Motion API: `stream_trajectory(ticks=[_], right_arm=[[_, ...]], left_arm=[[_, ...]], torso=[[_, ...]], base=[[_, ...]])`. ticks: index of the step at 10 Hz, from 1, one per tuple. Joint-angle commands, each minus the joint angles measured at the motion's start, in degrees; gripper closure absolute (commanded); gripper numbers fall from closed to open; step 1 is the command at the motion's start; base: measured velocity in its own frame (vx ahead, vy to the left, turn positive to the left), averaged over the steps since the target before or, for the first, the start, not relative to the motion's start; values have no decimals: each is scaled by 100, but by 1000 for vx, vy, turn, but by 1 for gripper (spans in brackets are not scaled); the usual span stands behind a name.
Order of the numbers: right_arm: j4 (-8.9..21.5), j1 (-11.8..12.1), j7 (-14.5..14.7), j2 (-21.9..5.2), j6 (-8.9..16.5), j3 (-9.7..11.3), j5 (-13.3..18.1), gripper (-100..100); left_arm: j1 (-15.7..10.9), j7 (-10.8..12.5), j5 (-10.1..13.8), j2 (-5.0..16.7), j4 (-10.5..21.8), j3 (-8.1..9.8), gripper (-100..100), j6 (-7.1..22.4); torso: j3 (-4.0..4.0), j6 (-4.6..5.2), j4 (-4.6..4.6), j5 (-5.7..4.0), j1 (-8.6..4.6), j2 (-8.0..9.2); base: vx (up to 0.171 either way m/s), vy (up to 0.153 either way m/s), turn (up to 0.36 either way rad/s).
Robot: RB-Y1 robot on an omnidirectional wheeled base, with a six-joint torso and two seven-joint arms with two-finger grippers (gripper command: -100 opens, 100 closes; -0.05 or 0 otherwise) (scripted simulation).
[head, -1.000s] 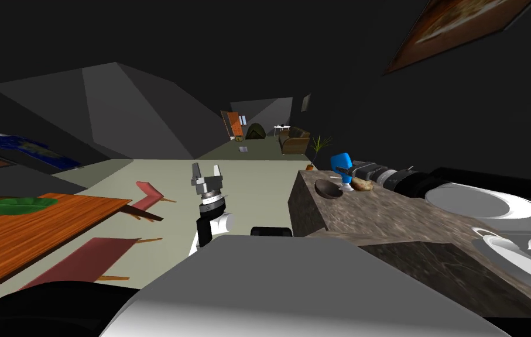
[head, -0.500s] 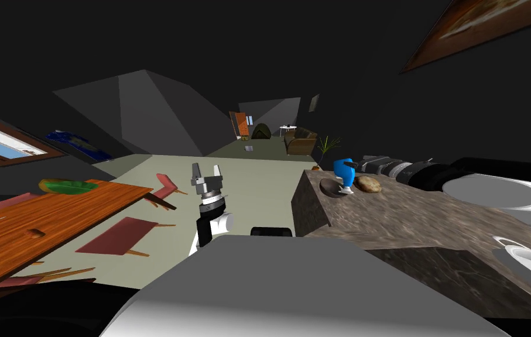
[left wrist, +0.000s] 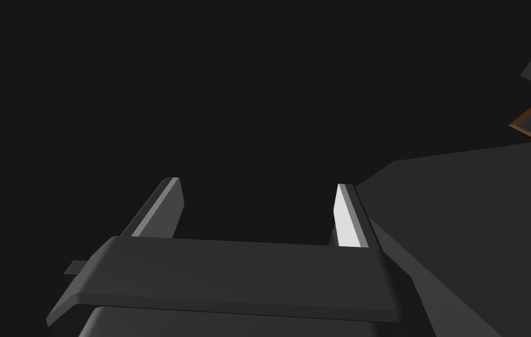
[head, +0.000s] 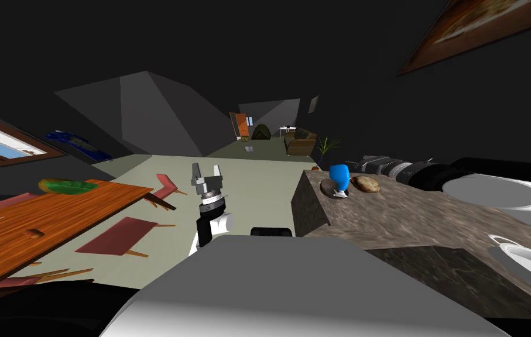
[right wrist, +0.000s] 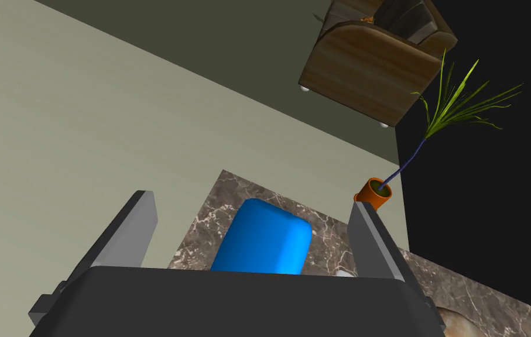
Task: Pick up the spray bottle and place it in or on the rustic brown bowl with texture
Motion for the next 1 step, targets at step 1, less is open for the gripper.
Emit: stream_trajectory(ticks=[1], right_arm=[[0,0,0,0,0,0,0,0]], left_arm=[[0,0,0,0,0,0,0,0]], torso=[[0,0,0,0,0,0]], base=[[0,0,0]])
